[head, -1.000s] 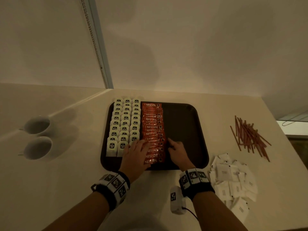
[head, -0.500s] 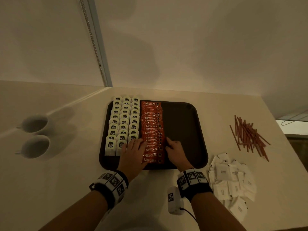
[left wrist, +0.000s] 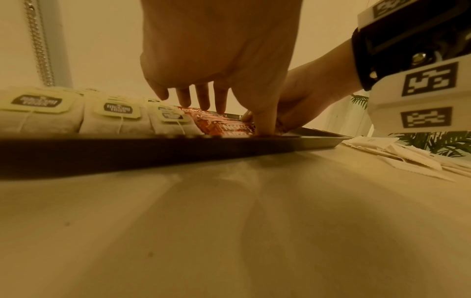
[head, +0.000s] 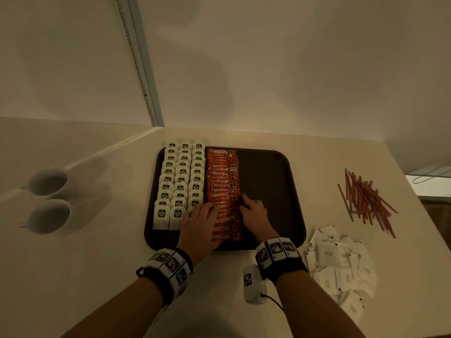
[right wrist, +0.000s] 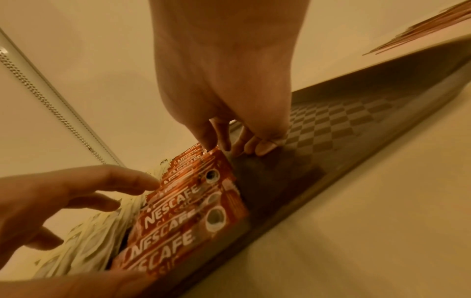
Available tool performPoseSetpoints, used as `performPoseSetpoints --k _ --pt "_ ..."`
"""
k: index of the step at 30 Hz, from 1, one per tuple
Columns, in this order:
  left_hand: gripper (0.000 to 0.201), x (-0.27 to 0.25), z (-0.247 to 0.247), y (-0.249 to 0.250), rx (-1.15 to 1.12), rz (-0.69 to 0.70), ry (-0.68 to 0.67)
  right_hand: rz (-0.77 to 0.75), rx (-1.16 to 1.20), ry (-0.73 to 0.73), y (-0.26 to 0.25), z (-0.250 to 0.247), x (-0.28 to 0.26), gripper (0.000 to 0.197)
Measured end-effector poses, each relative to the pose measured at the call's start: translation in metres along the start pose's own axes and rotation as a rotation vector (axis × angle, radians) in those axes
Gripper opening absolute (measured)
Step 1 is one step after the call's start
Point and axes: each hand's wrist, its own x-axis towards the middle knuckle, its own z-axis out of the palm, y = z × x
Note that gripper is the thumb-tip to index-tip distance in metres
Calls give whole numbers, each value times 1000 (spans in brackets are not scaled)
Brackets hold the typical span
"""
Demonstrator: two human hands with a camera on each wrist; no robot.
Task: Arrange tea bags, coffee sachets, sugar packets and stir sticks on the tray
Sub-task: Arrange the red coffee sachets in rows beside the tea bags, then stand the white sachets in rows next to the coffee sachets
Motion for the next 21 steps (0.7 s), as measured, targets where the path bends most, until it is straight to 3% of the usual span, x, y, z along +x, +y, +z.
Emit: performPoseSetpoints --k 12,16,21 --pt "85 0 -3 -2 -37 -29 -35 6 -14 31 -29 -11 12 56" --pt "86 -2 -10 -2 -138 -71 -45 -67 -78 78 -5 -27 -11 60" --pt "73 -25 -36 -26 -405 -151 -21 -49 -157 238 54 -65 -46 63"
